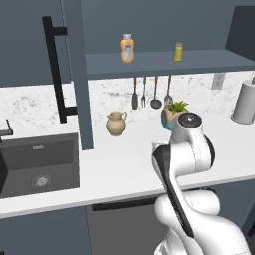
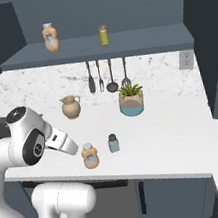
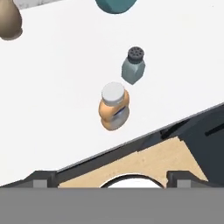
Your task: Put the shaker and condiment bottle from the counter next to their counterparts in the cabinet.
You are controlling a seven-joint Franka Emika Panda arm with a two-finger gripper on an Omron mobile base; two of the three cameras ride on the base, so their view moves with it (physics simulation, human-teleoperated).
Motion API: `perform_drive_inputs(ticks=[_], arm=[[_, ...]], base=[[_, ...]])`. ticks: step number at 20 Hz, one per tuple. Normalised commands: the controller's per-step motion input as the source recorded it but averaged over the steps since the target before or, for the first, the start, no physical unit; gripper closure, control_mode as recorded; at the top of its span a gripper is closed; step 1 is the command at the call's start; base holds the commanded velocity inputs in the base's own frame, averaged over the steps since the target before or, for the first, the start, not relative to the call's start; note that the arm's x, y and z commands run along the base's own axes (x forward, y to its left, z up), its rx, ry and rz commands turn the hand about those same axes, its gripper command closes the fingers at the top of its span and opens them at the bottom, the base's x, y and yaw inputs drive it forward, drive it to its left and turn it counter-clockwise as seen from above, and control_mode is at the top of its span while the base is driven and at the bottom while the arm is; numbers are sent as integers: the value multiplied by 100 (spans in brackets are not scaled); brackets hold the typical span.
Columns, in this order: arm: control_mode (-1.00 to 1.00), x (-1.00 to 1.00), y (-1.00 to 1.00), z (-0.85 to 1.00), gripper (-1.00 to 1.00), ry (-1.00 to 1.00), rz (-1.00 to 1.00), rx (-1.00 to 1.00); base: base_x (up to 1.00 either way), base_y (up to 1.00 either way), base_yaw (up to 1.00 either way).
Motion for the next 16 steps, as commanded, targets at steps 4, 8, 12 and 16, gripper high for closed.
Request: perform_drive_inputs(ticks=[4, 8, 12, 16], arm=[[-100, 3, 0, -56, -100, 0, 0, 1], [-100, 13, 0, -73, -100, -7, 0, 0], [-100, 12, 0, -57, -100, -16, -2, -1], [-100, 26, 0, -44, -100, -14, -7, -1]], base=[[0, 0, 0], [0, 0, 0], [0, 0, 0], [0, 0, 0]])
